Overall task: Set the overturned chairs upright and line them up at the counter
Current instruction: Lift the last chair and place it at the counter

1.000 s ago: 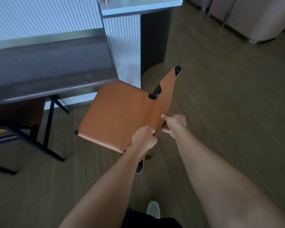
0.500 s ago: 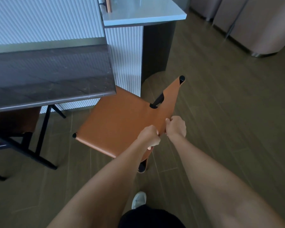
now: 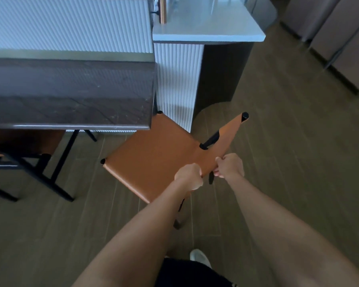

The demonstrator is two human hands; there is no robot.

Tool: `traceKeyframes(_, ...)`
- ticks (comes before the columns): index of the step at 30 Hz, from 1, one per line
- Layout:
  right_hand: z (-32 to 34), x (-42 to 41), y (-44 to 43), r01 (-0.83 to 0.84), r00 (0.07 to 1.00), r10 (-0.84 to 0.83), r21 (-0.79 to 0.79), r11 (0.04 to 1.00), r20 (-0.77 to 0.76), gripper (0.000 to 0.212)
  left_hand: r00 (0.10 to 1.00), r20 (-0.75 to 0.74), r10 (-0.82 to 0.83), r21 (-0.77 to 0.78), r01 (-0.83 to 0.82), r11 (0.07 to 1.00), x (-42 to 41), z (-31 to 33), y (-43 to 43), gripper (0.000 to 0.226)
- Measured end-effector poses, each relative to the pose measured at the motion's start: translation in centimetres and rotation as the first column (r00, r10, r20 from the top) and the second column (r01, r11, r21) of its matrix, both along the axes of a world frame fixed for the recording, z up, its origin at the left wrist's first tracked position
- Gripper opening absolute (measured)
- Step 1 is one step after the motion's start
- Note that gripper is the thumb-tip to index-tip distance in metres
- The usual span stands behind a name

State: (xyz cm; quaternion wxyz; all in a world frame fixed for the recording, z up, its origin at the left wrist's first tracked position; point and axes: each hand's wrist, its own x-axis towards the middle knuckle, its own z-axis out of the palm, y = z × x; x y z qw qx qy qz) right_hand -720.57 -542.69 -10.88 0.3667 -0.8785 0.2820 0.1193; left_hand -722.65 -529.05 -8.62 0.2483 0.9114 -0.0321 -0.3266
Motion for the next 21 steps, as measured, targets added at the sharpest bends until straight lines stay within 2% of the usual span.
traceKeyframes(6,-0.6,3.3,-3.1,-0.051,0.998,0.055,0.129,0.990,-0.032,0.023,0.997,0.060,0.043,0.124,-0.050,0.991,2.2,0.1,-3.3,0.019)
traceKeyframes(8,-1.0,3.7,-3.7,-0.066,0.997,0.074,0.176,0.982,-0.035,0.023,0.997,0.058,0.054,0.163,-0.063,0.985,2.6,0.1,-4.1,0.022)
traceKeyframes(12,-1.4,3.5,-3.8,-0.044,0.997,0.058,0.278,0.960,-0.043,0.022,0.990,0.115,0.087,0.233,-0.112,0.966,1.9,0.0,-4.5,0.023)
traceKeyframes(14,-1.1,3.8,-3.5,0.020,0.995,0.018,0.353,0.935,-0.102,0.024,0.981,0.172,0.088,0.263,-0.132,0.956,0.9,-0.5,-5.1,0.019)
traceKeyframes(17,-0.6,4.0,-2.7,0.178,0.969,-0.054,0.531,0.828,-0.241,0.021,0.972,0.208,0.112,0.234,-0.160,0.959,-0.7,-1.6,-5.8,0.020)
traceKeyframes(21,0.0,4.6,-2.0,0.329,0.941,-0.149,0.714,0.619,-0.305,0.026,0.955,0.274,0.113,0.217,-0.176,0.960,-0.9,-1.7,-4.6,0.035)
